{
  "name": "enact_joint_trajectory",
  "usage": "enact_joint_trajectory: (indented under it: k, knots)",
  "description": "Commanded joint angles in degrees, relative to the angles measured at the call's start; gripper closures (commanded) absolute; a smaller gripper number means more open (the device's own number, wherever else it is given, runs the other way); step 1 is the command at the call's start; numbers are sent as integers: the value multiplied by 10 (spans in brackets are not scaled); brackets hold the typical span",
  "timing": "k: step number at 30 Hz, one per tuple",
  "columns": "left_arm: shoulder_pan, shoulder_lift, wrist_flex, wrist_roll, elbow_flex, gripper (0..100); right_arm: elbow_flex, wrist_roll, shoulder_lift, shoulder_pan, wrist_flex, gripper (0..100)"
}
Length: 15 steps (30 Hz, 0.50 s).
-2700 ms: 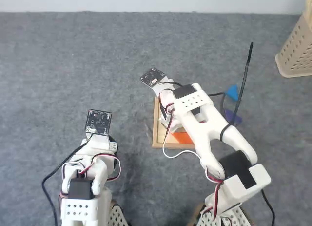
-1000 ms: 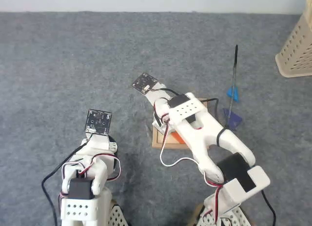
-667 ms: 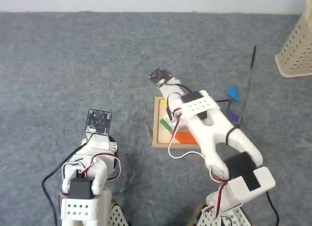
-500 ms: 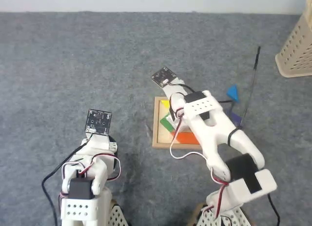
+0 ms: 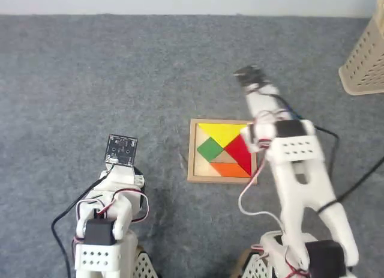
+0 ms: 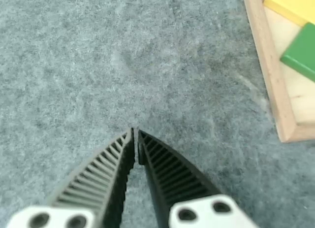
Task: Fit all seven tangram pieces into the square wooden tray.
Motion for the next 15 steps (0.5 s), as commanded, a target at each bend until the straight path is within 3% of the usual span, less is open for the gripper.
enact_joint_trajectory:
  k: [1,4,10,15]
  knots:
    - [-3,-2,3,5,-3,989,-13,-15,-4,81,-27,992]
    - [-3,-2,3,5,-3,989,-57,-40,69,98,-17,986]
    - [-3,-2,3,5,-3,989,-168,-47,233,104,33,831]
    - [-3,-2,3,5,-3,989,-204,-41,306,112,35,825]
